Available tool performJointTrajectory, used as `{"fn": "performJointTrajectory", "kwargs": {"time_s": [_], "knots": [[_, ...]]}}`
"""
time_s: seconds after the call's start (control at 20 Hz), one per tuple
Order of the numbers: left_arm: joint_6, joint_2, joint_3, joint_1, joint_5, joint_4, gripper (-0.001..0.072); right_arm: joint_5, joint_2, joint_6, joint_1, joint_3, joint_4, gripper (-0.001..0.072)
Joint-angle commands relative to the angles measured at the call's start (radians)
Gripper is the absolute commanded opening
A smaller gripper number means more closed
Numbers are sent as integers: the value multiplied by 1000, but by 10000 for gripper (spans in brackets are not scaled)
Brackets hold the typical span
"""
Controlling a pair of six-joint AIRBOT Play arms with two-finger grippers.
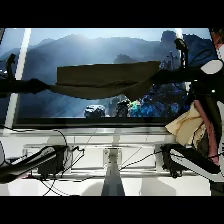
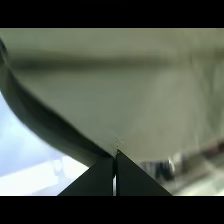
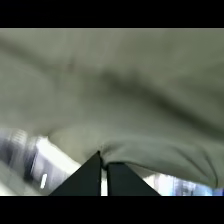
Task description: Fold the clothes and pants, and hang the long-sleeved shirts on hangers.
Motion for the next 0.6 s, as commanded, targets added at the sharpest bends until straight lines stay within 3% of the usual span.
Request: {"fn": "performJointTrajectory", "kwargs": {"time_s": [0.0,0.2,0.35,0.55], "knots": [[-37,-42,-3,-85,285,-99,15,-400,-87,102,97,1,1,12],[-34,-177,-2,-175,615,-335,14,-636,-255,249,105,68,4,11],[56,-291,58,-219,648,-452,14,-665,-378,249,105,180,3,12],[55,-437,187,-264,716,-476,17,-793,-502,289,105,276,5,14]]}}
